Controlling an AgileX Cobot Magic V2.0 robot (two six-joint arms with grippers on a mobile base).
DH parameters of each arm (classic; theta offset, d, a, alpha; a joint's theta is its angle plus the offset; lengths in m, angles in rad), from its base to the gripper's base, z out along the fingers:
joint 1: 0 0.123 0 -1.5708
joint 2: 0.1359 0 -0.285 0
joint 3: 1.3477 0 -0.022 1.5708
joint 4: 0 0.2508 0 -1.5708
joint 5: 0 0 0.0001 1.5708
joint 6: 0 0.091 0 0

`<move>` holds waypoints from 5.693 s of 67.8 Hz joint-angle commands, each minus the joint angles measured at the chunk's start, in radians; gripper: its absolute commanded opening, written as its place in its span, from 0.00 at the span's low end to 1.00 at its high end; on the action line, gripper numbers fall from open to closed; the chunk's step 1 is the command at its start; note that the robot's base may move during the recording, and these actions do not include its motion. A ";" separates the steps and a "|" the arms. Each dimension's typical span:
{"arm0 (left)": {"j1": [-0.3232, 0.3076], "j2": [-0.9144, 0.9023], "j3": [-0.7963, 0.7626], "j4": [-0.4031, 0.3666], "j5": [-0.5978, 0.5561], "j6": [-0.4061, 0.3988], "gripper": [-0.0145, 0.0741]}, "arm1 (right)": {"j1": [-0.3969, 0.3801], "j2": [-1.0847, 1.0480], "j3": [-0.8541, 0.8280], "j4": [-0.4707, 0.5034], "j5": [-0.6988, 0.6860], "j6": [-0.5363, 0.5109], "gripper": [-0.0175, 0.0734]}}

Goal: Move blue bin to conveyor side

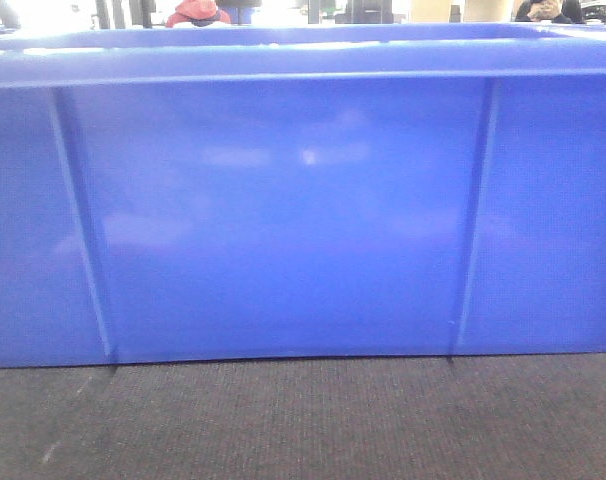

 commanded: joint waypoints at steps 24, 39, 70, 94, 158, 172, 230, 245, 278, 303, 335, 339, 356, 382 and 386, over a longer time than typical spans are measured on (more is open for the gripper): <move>0.004 -0.330 0.083 0.002 -0.007 -0.008 0.52 | -0.005 -0.247 0.056 -0.016 0.032 -0.009 0.40; 0.004 -0.609 0.356 0.002 -0.148 -0.011 0.12 | -0.005 -0.509 0.345 -0.051 -0.102 -0.009 0.10; 0.004 -1.162 0.865 0.017 -0.310 -0.055 0.14 | -0.005 -1.197 0.982 -0.092 -0.383 -0.009 0.11; 0.004 -1.438 1.065 0.021 -0.430 -0.055 0.14 | -0.005 -1.578 1.168 -0.092 -0.497 -0.009 0.11; 0.020 -1.470 1.096 0.023 -0.424 -0.055 0.14 | -0.005 -1.590 1.176 -0.092 -0.497 -0.009 0.11; 0.112 -1.572 1.250 0.008 -0.561 -0.055 0.14 | -0.005 -1.590 1.176 -0.092 -0.497 -0.009 0.11; 0.123 -1.572 1.543 -0.027 -0.941 -0.055 0.14 | -0.005 -1.590 1.176 -0.092 -0.497 -0.009 0.11; 0.123 -1.572 1.543 -0.027 -0.941 -0.055 0.14 | -0.005 -1.590 1.176 -0.092 -0.497 -0.009 0.11; 0.123 -1.572 1.543 -0.027 -0.941 -0.055 0.14 | -0.052 -1.590 1.180 -0.092 -0.548 -0.009 0.11; 0.123 -1.572 1.543 -0.027 -0.941 -0.055 0.14 | -0.245 -1.590 1.425 0.056 -0.769 -0.117 0.11; 0.123 -1.572 1.543 -0.027 -0.941 -0.055 0.14 | -0.241 -1.590 1.575 0.057 -0.926 -0.104 0.11; 0.123 -1.572 1.543 -0.027 -0.941 -0.055 0.14 | -0.241 -1.590 1.575 0.060 -0.928 -0.092 0.11; 0.123 -1.572 1.543 -0.027 -0.941 -0.055 0.14 | -0.227 -1.590 1.575 0.060 -0.937 -0.090 0.11; 0.123 -1.572 1.543 -0.027 -0.941 -0.055 0.14 | -0.206 -1.590 1.575 0.060 -0.939 -0.090 0.11; 0.123 -1.572 1.543 -0.027 -0.941 -0.055 0.14 | -0.206 -1.590 1.575 0.060 -0.939 -0.090 0.11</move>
